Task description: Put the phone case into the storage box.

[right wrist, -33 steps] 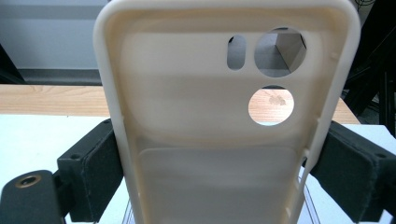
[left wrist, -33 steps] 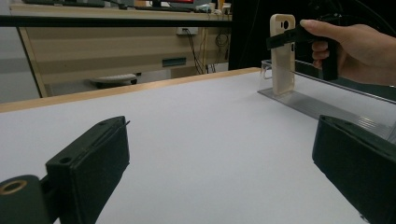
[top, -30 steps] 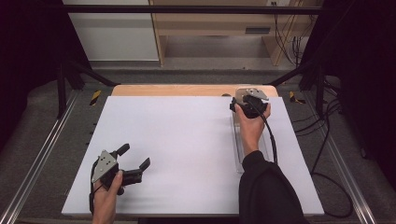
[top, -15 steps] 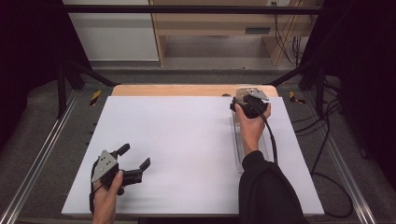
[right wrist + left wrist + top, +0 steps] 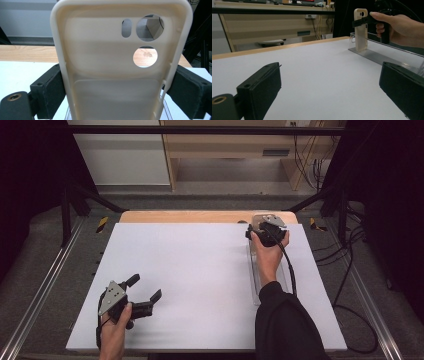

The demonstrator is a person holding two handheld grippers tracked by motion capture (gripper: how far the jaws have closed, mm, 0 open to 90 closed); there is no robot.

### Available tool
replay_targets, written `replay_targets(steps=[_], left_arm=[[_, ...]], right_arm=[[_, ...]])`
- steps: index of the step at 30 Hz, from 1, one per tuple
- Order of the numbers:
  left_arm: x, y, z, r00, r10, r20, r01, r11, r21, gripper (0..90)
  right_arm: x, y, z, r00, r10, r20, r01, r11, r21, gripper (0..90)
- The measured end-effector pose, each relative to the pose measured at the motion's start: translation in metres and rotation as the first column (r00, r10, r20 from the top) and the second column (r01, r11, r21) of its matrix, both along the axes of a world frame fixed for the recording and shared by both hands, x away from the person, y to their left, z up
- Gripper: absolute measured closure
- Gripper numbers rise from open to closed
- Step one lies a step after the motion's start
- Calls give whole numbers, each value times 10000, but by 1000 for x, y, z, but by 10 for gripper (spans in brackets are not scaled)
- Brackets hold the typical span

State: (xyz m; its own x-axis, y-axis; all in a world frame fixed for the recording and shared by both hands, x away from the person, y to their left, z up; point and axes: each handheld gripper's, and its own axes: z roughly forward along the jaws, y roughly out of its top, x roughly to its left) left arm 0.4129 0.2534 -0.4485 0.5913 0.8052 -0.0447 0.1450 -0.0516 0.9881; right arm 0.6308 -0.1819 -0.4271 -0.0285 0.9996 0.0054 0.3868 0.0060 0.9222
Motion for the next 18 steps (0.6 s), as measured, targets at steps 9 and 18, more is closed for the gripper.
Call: replay_targets(steps=[9, 18], left_arm=[[0, -1, 0, 10000, -51, -28, 51, 10000, -13, 36], [0, -1, 0, 10000, -69, -56, 69, 10000, -24, 36]], right_arm=[[0, 0, 1, 10000, 62, 50, -62, 10000, 24, 97], [1, 0, 2, 10000, 45, 86, -47, 9999, 134, 72]])
